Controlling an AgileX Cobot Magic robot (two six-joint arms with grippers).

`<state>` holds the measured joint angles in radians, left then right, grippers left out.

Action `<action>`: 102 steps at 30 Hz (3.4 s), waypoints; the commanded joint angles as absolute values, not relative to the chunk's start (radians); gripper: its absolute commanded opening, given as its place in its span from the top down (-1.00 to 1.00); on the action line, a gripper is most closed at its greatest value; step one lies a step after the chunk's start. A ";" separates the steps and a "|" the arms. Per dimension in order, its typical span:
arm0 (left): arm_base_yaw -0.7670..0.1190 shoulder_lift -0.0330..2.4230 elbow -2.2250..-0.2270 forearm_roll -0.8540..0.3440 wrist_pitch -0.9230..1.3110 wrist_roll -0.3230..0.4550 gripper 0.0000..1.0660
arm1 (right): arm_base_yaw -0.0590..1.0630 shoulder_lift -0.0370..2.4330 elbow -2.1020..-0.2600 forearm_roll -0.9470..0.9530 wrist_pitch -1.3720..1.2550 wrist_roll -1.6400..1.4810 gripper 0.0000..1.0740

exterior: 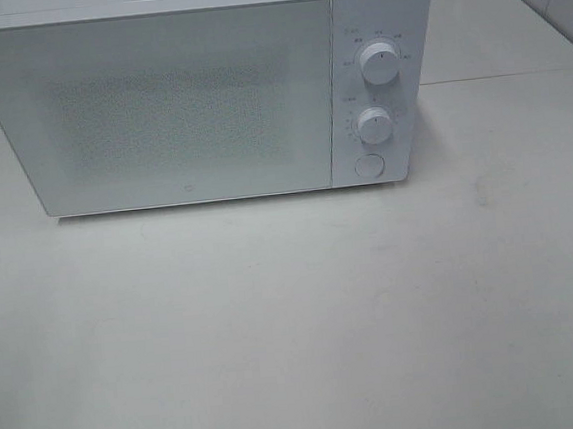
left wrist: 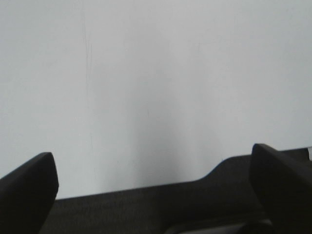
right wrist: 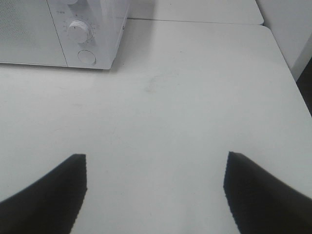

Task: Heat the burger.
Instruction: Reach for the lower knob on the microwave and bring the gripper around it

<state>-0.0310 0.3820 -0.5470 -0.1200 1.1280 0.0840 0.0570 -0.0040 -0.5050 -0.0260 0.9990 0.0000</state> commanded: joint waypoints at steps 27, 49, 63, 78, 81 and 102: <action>-0.027 -0.030 -0.516 -0.129 1.070 0.085 -0.88 | 0.050 -0.032 -0.503 -0.030 0.993 0.010 -0.40; -0.027 -0.029 -0.516 -0.130 1.070 0.085 -0.88 | 0.050 -0.031 -0.503 -0.030 0.993 0.011 -0.40; -0.027 -0.029 -0.516 -0.130 1.070 0.085 -0.88 | 0.050 -0.018 -0.508 -0.028 0.992 0.018 -0.40; -0.027 -0.029 -0.516 -0.130 1.070 0.085 -0.88 | 0.050 0.255 -0.546 -0.028 0.775 0.024 -0.40; -0.027 -0.029 -0.516 -0.130 1.070 0.085 -0.88 | 0.050 0.296 -0.543 -0.028 0.724 0.024 -0.40; -0.027 -0.029 -0.516 -0.130 1.070 0.085 -0.88 | 0.050 0.776 -0.537 -0.028 0.197 0.024 -0.40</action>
<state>-0.0310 -0.0050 -0.5200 -0.1210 1.0830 0.0840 0.0570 0.7520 -0.5410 -0.0260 0.2500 0.0220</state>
